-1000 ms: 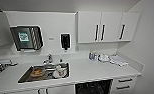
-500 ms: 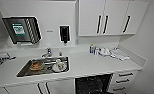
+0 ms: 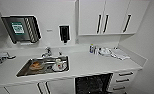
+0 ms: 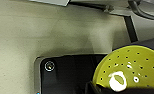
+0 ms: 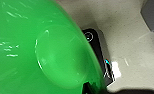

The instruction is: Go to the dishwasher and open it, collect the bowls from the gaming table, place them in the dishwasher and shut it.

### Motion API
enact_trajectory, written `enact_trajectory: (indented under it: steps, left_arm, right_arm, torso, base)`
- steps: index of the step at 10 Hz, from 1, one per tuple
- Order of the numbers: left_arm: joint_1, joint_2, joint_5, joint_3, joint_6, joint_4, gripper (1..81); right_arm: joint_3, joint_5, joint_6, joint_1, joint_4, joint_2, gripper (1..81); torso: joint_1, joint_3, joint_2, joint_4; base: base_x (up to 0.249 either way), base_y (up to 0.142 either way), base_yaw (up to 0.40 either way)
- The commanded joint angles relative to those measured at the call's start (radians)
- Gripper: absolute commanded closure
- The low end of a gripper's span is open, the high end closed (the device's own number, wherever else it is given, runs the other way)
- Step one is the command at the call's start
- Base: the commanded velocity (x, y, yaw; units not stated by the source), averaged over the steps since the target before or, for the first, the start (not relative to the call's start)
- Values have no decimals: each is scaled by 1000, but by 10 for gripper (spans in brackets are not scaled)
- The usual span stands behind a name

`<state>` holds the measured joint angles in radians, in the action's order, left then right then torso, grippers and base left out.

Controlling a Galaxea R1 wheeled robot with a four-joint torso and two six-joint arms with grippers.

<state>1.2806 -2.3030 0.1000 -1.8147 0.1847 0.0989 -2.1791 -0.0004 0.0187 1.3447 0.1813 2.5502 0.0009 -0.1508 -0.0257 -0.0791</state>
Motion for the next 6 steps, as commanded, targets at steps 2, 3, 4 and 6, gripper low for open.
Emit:
enact_trajectory:
  steps: [2, 3, 4, 6]
  left_arm:
    - [-216, 177, -45, 187, 2, -68, 811]
    - [-263, 190, -45, 227, 9, -71, 811]
    - [-307, 197, -46, 262, 10, -79, 811]
    - [-404, 187, -108, 296, 10, -102, 811]
  right_arm:
    - [46, -61, 0, -80, 26, -54, 811]
    - [46, -61, 0, -81, 24, -51, 811]
    - [47, -61, 1, -81, 24, -46, 811]
    - [50, -61, 3, -78, 14, -35, 811]
  torso:
    - [0, 0, 0, 0]
    - [0, 0, 0, 0]
    - [0, 0, 0, 0]
    - [0, 0, 0, 0]
  base:
    - [0, 0, 0]
    - [0, 0, 0]
    - [0, 0, 0]
    - [0, 0, 0]
